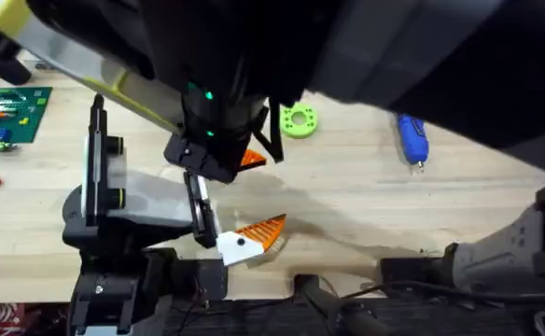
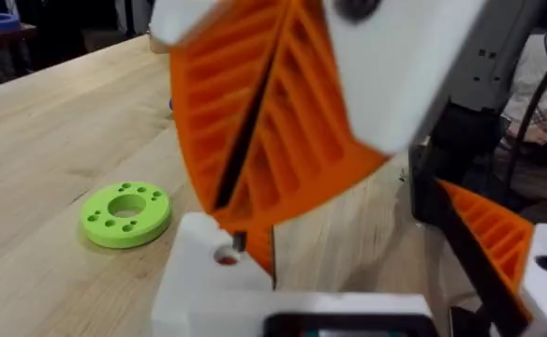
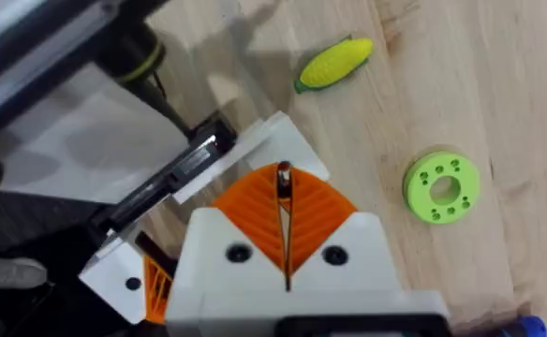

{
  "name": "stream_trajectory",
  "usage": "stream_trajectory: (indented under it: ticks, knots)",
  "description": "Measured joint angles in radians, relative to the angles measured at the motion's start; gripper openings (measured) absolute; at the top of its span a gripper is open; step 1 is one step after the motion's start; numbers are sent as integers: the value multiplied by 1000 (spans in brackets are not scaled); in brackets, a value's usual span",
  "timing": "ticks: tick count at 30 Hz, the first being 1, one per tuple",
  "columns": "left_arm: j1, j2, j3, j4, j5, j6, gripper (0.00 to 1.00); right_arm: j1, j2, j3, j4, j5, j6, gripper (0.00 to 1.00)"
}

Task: Pick up the gripper from the table and insert it into the empty holder that is missing its gripper. Then pick up a screw, insert it into the mounting hole, and use the screwdriver to tighten it. Finally, clean up the table by picking up the vegetable and placing it into the bucket.

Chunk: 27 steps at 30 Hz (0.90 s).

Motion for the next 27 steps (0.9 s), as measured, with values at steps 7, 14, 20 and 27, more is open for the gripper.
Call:
stream_trajectory:
  ticks: [7, 14, 20, 27]
  knots:
    - [0, 0, 0, 0, 0, -4, 986, 0, 0, -27, 21, 0, 0, 11]
    - [0, 0, 0, 0, 0, -4, 986, -2, 0, -28, 24, 0, 0, 11]
    - [0, 0, 0, 0, 0, -4, 986, -19, 0, -28, 26, 0, 0, 11]
    - [0, 0, 0, 0, 0, -4, 986, -34, 0, -28, 27, 0, 0, 11]
